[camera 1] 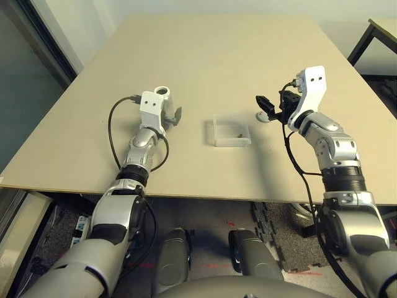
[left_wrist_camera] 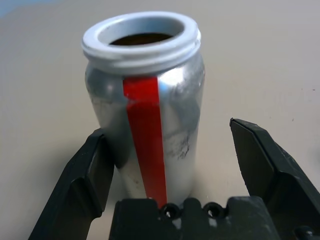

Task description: Pour the medicine from the bottle into the box.

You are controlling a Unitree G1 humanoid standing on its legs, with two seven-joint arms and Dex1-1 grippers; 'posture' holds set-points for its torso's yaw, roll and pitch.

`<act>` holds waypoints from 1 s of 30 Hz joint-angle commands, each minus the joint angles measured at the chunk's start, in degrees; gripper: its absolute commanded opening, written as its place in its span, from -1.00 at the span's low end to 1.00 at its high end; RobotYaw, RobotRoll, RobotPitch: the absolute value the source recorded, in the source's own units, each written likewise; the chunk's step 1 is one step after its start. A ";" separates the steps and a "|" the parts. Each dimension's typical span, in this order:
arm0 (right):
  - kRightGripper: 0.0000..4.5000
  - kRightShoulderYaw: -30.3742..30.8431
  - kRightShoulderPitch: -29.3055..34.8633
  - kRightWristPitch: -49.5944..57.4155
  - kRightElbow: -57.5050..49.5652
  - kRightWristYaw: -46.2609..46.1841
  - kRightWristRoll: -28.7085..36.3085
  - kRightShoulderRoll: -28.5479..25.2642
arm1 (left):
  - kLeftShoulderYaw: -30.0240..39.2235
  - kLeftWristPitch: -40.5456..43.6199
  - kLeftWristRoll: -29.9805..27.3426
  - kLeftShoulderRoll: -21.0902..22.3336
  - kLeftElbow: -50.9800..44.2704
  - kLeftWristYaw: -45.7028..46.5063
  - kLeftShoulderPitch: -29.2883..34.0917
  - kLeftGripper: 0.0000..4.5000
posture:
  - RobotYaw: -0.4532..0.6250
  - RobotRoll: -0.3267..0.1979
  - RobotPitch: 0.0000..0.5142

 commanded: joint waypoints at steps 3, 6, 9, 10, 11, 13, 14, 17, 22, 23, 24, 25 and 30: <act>1.00 -1.14 0.12 -0.12 -0.15 0.52 0.90 -0.15 | 0.23 1.13 -1.25 -0.19 -5.89 0.63 3.70 0.99 | -0.34 0.25 -0.58; 1.00 -1.36 0.21 0.28 -0.97 0.70 1.32 -0.49 | 0.14 2.35 -1.62 -0.46 -10.17 1.36 6.21 0.99 | -0.31 0.25 -0.57; 1.00 -1.67 0.95 1.08 -3.14 0.80 1.88 -0.90 | -0.03 4.21 -1.95 -0.63 -16.83 2.08 10.24 0.99 | -0.29 0.25 -0.56; 1.00 -1.82 1.40 1.61 -4.39 0.75 2.19 -1.09 | -0.09 5.25 -2.11 -0.68 -19.78 2.28 11.97 0.99 | -0.28 0.25 -0.55; 1.00 -2.17 1.90 2.10 -5.78 0.33 2.54 -1.11 | -0.06 6.63 -2.44 -0.78 -23.35 2.51 14.06 0.99 | -0.27 0.25 -0.55; 1.00 -3.40 2.86 2.45 -7.79 -1.41 2.86 -1.00 | -0.32 9.64 -3.03 -0.99 -31.39 2.70 18.75 0.99 | -0.25 0.25 -0.53; 1.00 -3.88 3.09 2.50 -8.15 -1.99 2.87 -1.00 | -0.50 10.92 -3.13 -1.14 -34.11 2.83 20.19 0.99 | -0.25 0.25 -0.53; 1.00 -7.11 3.56 -1.01 -5.15 -7.73 0.57 -1.52 | -0.23 15.76 -5.12 -1.06 -46.07 2.14 26.91 0.99 | -0.23 0.25 -0.51; 1.00 -10.97 2.89 -7.59 3.23 -12.92 -1.14 -3.00 | 3.52 19.39 -10.16 1.96 -54.31 -0.19 30.19 0.99 | -0.18 0.25 -0.48; 1.00 -11.52 2.52 -9.34 5.28 -13.43 -1.40 -3.36 | 5.22 19.11 -11.41 3.48 -53.26 -1.14 29.34 0.99 | -0.17 0.25 -0.48; 1.00 -11.93 2.08 -10.69 7.06 -13.64 -1.52 -3.66 | 6.47 18.64 -12.21 4.91 -51.72 -1.91 28.30 0.99 | -0.17 0.25 -0.48; 1.00 -12.40 1.50 -12.24 9.10 -13.81 -1.49 -3.90 | 7.50 17.74 -12.66 6.50 -49.19 -2.69 26.58 0.99 | -0.16 0.25 -0.48; 1.00 -12.99 -0.31 -17.87 18.53 -13.91 -2.33 -6.25 | 10.63 12.44 -13.13 13.00 -32.38 -5.88 16.06 0.99 | -0.14 0.25 -0.48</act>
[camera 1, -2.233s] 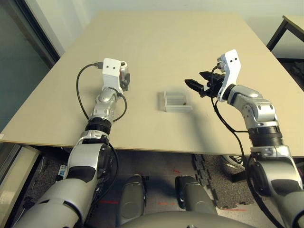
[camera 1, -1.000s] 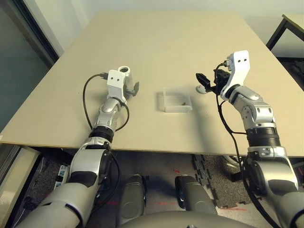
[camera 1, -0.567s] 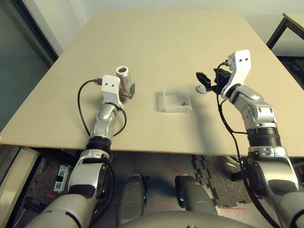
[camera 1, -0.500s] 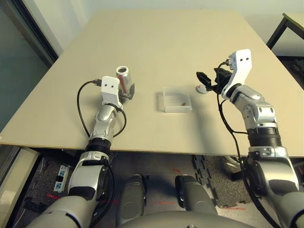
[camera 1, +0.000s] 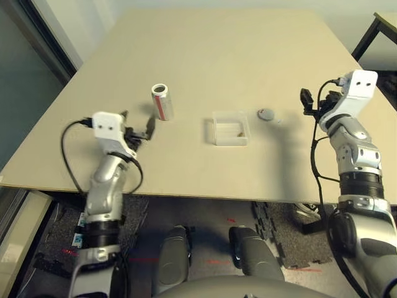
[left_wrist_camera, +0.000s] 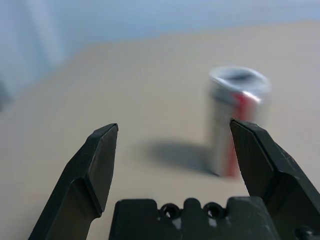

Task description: Pour the medicine from the bottle into the box.

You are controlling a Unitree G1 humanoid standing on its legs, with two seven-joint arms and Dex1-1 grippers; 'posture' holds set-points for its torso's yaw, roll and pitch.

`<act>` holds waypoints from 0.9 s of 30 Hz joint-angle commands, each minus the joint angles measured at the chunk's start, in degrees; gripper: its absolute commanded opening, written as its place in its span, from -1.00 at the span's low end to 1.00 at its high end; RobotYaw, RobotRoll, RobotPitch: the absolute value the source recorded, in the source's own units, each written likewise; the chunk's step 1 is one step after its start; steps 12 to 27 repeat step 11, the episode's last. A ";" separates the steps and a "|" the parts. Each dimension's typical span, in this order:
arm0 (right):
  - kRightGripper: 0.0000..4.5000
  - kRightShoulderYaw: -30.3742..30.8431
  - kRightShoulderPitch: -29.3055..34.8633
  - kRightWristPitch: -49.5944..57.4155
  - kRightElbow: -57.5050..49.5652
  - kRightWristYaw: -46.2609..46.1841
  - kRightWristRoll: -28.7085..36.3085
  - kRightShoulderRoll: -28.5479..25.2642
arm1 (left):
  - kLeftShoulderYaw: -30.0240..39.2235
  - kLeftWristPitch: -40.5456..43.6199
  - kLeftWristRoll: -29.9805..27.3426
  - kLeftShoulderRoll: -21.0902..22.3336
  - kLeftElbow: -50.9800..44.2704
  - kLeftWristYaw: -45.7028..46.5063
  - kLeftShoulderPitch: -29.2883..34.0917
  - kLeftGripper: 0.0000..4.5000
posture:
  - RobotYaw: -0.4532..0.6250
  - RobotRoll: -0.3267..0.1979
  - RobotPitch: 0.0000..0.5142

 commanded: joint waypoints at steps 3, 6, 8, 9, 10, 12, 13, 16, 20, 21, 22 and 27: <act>1.00 -0.82 -1.59 -6.26 9.86 0.35 -1.21 -2.78 | 2.02 -7.28 0.33 5.52 21.21 -4.40 -9.87 0.99 | -0.14 0.25 -0.49; 1.00 -1.27 -1.72 -9.48 14.67 0.51 -1.18 -3.99 | 1.87 -12.10 1.57 8.85 33.78 -6.19 -14.75 0.99 | -0.14 0.25 -0.51; 1.00 -1.45 -1.44 -11.27 17.00 0.42 -1.33 -4.66 | 1.73 -14.35 2.21 10.30 40.09 -6.35 -16.55 0.99 | -0.16 0.25 -0.55; 1.00 -1.52 -1.28 -11.93 17.84 0.50 -1.32 -4.95 | 1.72 -15.17 2.42 10.73 42.42 -6.29 -17.15 0.99 | -0.16 0.25 -0.56; 1.00 -1.52 -1.06 -12.49 18.44 0.41 -1.37 -5.14 | 1.60 -16.03 2.71 11.08 44.50 -6.16 -17.65 0.99 | -0.16 0.25 -0.56; 1.00 -1.50 -0.94 -12.91 18.88 0.34 -1.37 -5.26 | 1.49 -16.66 2.95 11.28 46.19 -6.14 -18.08 0.99 | -0.17 0.25 -0.56; 1.00 -1.50 -0.94 -12.91 18.88 0.34 -1.37 -5.26 | 1.49 -16.66 2.95 11.28 46.19 -6.14 -18.08 0.99 | -0.17 0.25 -0.56; 1.00 -1.50 -0.94 -12.91 18.88 0.34 -1.37 -5.26 | 1.49 -16.66 2.95 11.28 46.19 -6.14 -18.08 0.99 | -0.17 0.25 -0.56; 1.00 -1.50 -0.94 -12.91 18.88 0.34 -1.37 -5.26 | 1.49 -16.66 2.95 11.28 46.19 -6.14 -18.08 0.99 | -0.17 0.25 -0.56; 1.00 -1.50 -0.94 -12.91 18.88 0.34 -1.37 -5.26 | 1.49 -16.66 2.95 11.28 46.19 -6.14 -18.08 0.99 | -0.17 0.25 -0.56; 1.00 -1.50 -0.94 -12.91 18.88 0.34 -1.37 -5.26 | 1.49 -16.66 2.95 11.28 46.19 -6.14 -18.08 0.99 | -0.17 0.25 -0.56; 1.00 -1.50 -0.94 -12.91 18.88 0.34 -1.37 -5.26 | 1.49 -16.66 2.95 11.28 46.19 -6.14 -18.08 0.99 | -0.17 0.25 -0.56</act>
